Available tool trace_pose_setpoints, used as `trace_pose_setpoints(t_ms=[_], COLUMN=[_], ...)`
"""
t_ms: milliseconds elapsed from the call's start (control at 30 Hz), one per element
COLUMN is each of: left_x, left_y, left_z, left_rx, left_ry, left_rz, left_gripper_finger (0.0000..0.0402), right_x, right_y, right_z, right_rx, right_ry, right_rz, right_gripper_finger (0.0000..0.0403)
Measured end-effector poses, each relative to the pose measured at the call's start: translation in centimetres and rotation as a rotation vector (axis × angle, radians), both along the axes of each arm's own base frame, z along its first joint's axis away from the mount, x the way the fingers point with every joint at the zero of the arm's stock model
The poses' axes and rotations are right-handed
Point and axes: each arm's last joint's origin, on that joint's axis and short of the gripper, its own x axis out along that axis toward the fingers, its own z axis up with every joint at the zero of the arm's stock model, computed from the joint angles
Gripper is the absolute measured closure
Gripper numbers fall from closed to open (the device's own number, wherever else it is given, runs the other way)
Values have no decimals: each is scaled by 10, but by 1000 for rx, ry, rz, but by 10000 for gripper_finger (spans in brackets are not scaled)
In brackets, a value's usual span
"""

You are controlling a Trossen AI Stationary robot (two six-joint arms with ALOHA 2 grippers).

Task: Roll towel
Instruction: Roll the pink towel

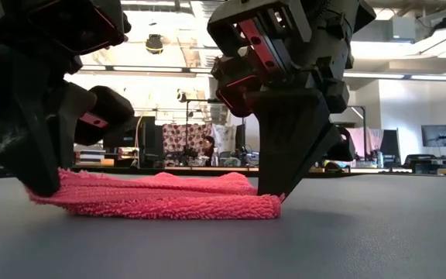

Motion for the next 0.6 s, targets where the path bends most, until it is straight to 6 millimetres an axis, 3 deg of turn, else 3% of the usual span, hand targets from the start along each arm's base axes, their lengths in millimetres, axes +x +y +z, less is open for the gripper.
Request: trace_pose_setpoints(t_ms=[133, 600], left_x=[0, -2], left_y=[0, 7], left_z=[9, 6], left_rx=[-5, 41], left_ry=[-25, 13], left_rz=[-3, 24], left_gripper_finger=[401, 401], right_x=[0, 1], right_y=[0, 0], right_z=[0, 0], right_rx=[-2, -1], right_ry=[-1, -11], right_rz=[5, 8], right_gripper_finger=[385, 385])
